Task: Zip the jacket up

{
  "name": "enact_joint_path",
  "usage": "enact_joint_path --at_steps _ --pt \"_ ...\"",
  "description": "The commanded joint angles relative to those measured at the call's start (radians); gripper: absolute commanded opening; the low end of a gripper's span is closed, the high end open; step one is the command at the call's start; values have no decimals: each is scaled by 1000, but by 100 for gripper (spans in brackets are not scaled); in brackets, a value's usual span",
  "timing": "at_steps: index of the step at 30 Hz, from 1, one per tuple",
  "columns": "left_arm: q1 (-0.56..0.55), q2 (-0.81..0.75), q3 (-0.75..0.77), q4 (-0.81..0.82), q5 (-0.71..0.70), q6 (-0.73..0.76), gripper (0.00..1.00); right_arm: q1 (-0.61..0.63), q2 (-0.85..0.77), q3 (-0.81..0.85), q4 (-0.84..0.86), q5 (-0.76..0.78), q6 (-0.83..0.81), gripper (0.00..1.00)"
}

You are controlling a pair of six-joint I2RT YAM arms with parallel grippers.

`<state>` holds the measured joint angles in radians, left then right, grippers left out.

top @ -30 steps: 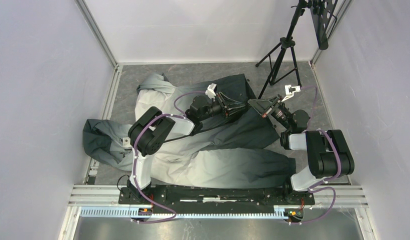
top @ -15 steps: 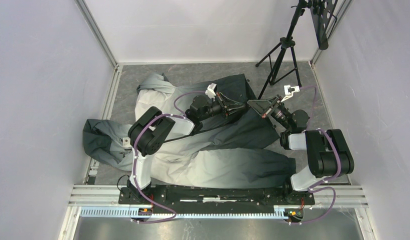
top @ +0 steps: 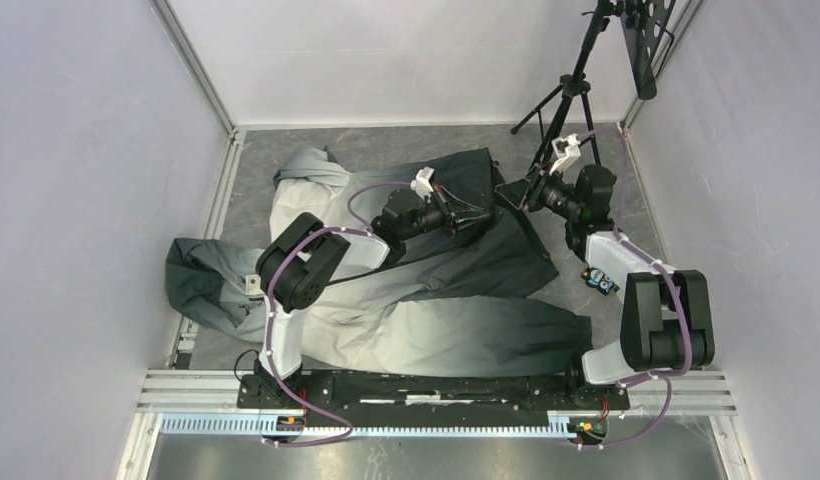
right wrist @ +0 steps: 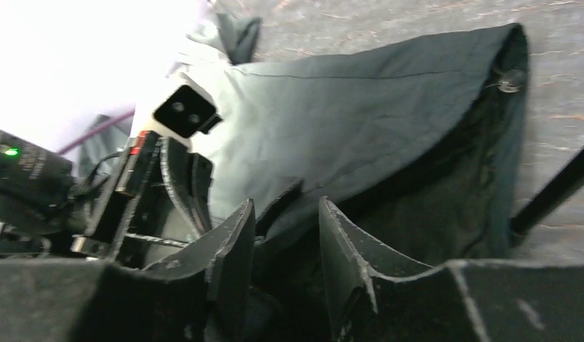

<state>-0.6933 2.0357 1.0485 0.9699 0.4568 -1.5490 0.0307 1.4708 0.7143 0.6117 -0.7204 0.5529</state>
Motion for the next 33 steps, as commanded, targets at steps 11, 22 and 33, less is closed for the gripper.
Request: enact_joint_path --at_steps 11,22,33 --pt "5 11 62 -1 54 40 2 3 -86 193 -659 20 -485 48" --pt "16 5 85 -21 63 44 2 8 -183 232 -682 74 -483 57" --pt "16 -12 87 -39 60 59 2 98 -128 233 -710 127 -529 34"
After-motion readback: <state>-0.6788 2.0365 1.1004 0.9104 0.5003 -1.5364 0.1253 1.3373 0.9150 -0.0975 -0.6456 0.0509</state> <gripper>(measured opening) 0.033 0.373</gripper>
